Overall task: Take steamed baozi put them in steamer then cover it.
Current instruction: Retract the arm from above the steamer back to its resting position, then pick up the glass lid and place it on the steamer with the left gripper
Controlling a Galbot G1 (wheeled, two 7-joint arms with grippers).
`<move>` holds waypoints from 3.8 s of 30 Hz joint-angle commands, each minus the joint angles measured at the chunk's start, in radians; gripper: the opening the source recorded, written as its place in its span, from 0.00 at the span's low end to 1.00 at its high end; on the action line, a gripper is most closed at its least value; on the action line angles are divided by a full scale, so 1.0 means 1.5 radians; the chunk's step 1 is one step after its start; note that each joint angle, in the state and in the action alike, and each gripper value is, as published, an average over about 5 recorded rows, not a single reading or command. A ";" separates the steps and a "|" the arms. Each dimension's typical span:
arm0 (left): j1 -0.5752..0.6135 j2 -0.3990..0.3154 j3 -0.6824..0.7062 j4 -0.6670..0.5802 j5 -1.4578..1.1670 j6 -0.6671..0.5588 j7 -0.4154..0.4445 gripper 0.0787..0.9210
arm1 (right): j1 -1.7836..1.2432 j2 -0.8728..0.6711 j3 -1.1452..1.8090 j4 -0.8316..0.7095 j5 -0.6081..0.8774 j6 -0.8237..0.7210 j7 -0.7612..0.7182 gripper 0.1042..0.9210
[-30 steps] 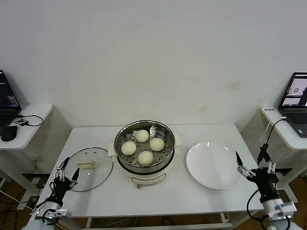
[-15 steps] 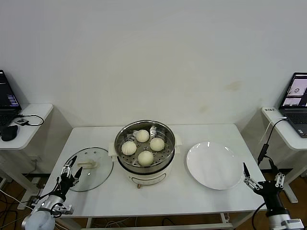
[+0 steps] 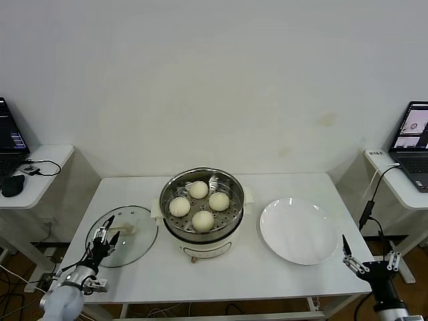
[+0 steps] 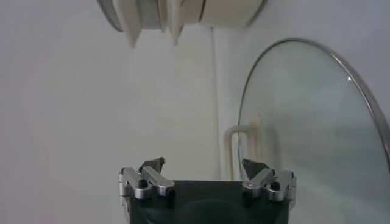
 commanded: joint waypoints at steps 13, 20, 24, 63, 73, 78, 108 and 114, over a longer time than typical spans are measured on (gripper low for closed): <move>-0.109 0.002 0.029 0.092 0.014 0.001 0.013 0.88 | -0.007 0.006 0.005 -0.014 -0.005 0.005 -0.003 0.88; -0.125 -0.001 0.039 0.101 0.011 0.002 0.026 0.88 | -0.005 0.007 0.001 -0.024 -0.008 0.007 -0.004 0.88; -0.133 -0.007 0.042 0.112 0.012 0.002 0.028 0.88 | -0.003 0.005 0.000 -0.028 -0.008 0.006 -0.005 0.88; 0.049 0.039 -0.091 -0.191 -0.076 0.136 0.029 0.08 | 0.023 -0.018 -0.036 -0.037 -0.011 0.009 -0.004 0.88; 0.119 0.111 -0.111 -0.400 -0.187 0.231 0.184 0.08 | 0.033 -0.030 -0.050 -0.058 -0.042 0.014 0.022 0.88; 0.114 0.137 -0.039 -0.492 -0.243 0.306 0.232 0.08 | 0.029 -0.019 -0.053 -0.060 -0.087 0.015 0.041 0.88; -0.207 -0.085 0.335 -0.407 0.083 0.506 0.387 0.08 | 0.059 0.142 -0.070 -0.126 -0.352 0.085 0.112 0.88; -0.216 -0.152 0.364 -0.361 0.106 0.514 0.399 0.08 | 0.062 0.139 -0.073 -0.141 -0.350 0.086 0.113 0.88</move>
